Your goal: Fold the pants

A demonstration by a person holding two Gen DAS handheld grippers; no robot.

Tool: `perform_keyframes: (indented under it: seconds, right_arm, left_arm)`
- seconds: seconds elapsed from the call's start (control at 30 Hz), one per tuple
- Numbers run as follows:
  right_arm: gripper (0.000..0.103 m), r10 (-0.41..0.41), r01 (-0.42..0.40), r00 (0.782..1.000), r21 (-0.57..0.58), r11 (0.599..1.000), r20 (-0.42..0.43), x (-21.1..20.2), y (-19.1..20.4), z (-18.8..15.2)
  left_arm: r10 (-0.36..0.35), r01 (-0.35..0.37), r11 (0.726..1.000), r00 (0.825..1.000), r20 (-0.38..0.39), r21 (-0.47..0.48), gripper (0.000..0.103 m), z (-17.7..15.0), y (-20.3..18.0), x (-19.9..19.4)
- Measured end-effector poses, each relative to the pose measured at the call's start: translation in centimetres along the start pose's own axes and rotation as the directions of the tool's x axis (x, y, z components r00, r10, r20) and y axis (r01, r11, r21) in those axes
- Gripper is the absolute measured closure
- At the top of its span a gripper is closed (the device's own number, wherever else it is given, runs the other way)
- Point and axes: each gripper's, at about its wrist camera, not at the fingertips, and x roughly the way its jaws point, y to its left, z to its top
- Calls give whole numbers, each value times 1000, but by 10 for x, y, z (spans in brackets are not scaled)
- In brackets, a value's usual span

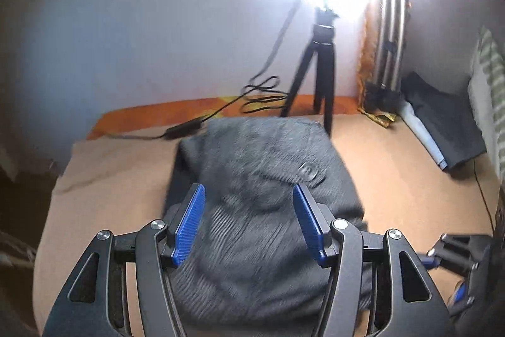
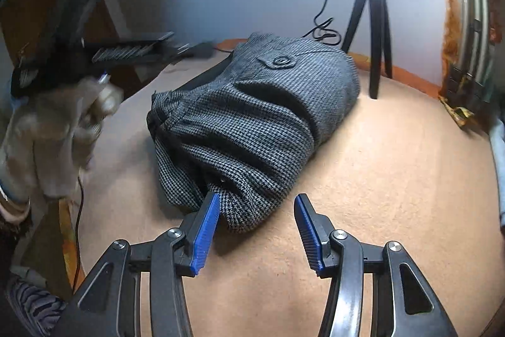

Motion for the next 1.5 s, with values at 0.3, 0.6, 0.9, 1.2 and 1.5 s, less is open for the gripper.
perform_keyframes:
  seconds: [0.3,0.6,0.9,1.2,1.5]
  right_arm:
    - [51,76,-76,997,3,997,-6,14,-8,-5]
    - [97,49,-47,999,-81,996,21,12,14,-7]
    - [82,228,-231,973,-117,966,-36,-3,10,-12]
    - [54,248,-272,961,247,930,125,-20,-100,17]
    - [49,256,-295,955,546,784,147,54,-159,60]
  left_arm:
    - [-1,28,987,986,-169,159,45,31,-41,73]
    - [-1,3,1000,991,-134,15,44,17,-13,92]
    - [40,-32,997,993,-107,77,44,12,-15,82]
    - [-53,53,989,999,-7,136,44,-33,-26,-2]
    - [-61,67,943,998,-29,327,43,-84,-105,-42]
